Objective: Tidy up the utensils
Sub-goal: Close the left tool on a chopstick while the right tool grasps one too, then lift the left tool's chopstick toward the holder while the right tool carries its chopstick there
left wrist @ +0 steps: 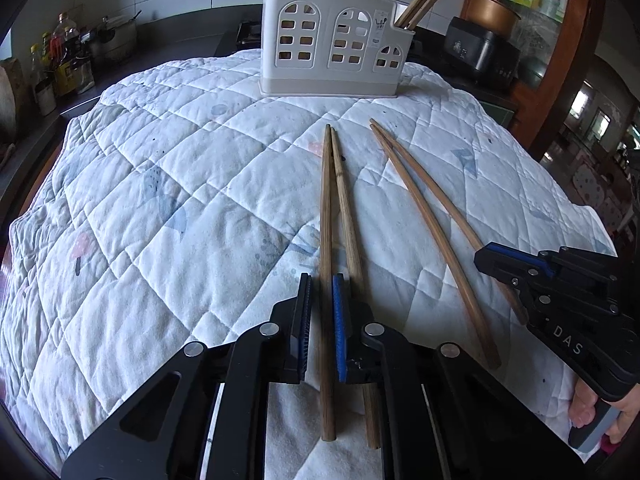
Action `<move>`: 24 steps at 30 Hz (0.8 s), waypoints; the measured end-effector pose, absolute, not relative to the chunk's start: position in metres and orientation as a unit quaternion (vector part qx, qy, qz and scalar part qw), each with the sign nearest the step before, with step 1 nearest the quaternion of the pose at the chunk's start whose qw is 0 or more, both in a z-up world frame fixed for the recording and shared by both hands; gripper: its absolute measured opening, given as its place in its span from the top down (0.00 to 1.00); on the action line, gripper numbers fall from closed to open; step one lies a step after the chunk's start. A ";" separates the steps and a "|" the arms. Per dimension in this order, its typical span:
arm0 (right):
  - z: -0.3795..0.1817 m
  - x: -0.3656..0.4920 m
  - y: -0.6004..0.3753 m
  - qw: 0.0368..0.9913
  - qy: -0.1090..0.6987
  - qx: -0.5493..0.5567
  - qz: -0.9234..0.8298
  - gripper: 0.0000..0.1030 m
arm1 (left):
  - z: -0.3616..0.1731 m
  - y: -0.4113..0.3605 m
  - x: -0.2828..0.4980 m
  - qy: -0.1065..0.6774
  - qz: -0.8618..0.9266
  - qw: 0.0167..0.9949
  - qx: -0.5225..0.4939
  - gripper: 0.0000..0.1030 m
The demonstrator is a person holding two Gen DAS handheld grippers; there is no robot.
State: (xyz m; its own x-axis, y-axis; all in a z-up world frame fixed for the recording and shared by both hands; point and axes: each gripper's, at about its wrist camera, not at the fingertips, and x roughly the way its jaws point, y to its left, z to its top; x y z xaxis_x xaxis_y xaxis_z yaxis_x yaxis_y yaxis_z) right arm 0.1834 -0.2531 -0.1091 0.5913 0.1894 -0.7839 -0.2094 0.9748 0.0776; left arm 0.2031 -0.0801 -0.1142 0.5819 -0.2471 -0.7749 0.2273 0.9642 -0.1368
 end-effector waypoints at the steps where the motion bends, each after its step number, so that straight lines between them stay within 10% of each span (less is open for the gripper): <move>1: -0.108 0.182 -0.253 0.893 0.437 -0.011 0.112 0.93 | -0.113 -0.079 0.205 0.440 -0.134 0.888 -0.014 0.94; 24: -0.002 0.196 -0.264 0.934 0.332 -0.028 0.125 0.93 | -0.035 -0.055 0.214 0.337 -0.185 0.922 -0.051 0.95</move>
State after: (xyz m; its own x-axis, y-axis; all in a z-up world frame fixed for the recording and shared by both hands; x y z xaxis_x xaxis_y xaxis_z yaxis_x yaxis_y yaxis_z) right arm 0.1956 -0.2636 -0.0019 0.7477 0.2158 -0.6280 -0.2528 0.9670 0.0312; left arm 0.2136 -0.0545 -0.0350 0.7045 -0.3758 -0.6021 0.3066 0.9262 -0.2194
